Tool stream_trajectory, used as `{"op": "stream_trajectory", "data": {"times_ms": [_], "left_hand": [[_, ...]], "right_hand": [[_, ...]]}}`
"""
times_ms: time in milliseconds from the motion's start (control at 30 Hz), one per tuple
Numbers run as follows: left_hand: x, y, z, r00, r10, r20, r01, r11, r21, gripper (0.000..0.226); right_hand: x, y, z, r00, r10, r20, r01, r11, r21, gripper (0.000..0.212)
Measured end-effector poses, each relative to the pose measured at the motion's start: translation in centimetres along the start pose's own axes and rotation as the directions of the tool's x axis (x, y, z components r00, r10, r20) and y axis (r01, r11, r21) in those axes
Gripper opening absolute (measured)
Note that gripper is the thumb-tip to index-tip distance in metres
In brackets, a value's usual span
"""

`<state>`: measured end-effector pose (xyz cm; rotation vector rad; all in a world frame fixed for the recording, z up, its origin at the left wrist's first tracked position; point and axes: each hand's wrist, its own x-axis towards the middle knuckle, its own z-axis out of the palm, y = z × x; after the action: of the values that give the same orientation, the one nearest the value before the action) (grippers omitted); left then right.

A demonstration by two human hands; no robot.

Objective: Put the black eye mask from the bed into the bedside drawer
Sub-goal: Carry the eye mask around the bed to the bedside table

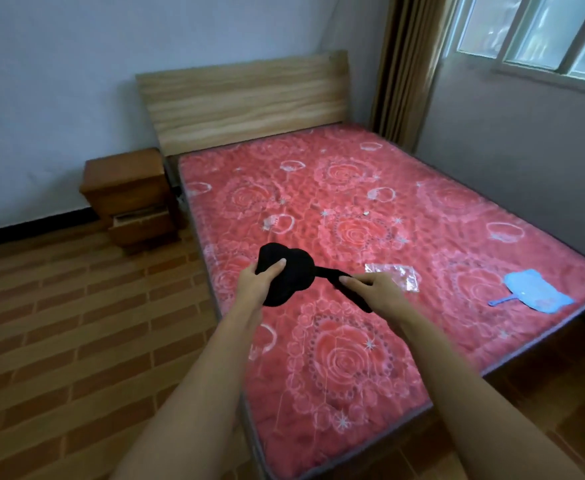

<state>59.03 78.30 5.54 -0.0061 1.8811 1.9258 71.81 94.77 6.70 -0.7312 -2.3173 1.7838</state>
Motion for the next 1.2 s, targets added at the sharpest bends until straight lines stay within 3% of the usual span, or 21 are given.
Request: {"op": "stream_trajectory", "data": {"times_ms": [100,267,467,600,767,900,1200], "left_hand": [[-2.2,-0.1,-3.2,0.996,0.003,-0.092,-0.007,0.999,-0.043,0.042],[-6.0,-0.2,-7.8,0.98,0.014,-0.199,-0.044,0.988,-0.146,0.034],[-8.8,-0.1,-12.7,0.957,0.028,-0.29,-0.094,0.972,-0.216,0.038],[-10.5,-0.4,-16.4,0.951,0.032,-0.308,-0.11,0.965,-0.238,0.042],[-12.1,-0.7,-21.5,0.935,-0.006,-0.355,-0.089,0.964,-0.252,0.013],[-12.6,-1.1,-24.0,0.939,-0.007,-0.343,-0.081,0.967,-0.241,0.034],[-11.9,-1.7,-27.7,0.892,0.03,-0.451,-0.109,0.983,-0.151,0.036]], "right_hand": [[-0.6,-0.6,2.3,0.996,-0.026,0.082,0.024,0.999,0.029,0.035],[-1.5,-1.8,6.6,0.994,-0.036,0.104,0.004,0.955,0.295,0.02],[-2.4,-3.6,12.1,0.99,-0.032,0.134,-0.036,0.878,0.478,0.022],[-3.0,-4.8,16.5,0.969,-0.053,0.24,-0.057,0.902,0.428,0.021],[-3.6,-6.0,20.9,0.942,-0.058,0.329,-0.08,0.918,0.389,0.02],[-3.9,-6.8,23.7,0.939,-0.053,0.339,-0.084,0.922,0.379,0.023],[-4.1,-7.1,27.7,0.916,-0.06,0.396,-0.098,0.925,0.366,0.026]]}}
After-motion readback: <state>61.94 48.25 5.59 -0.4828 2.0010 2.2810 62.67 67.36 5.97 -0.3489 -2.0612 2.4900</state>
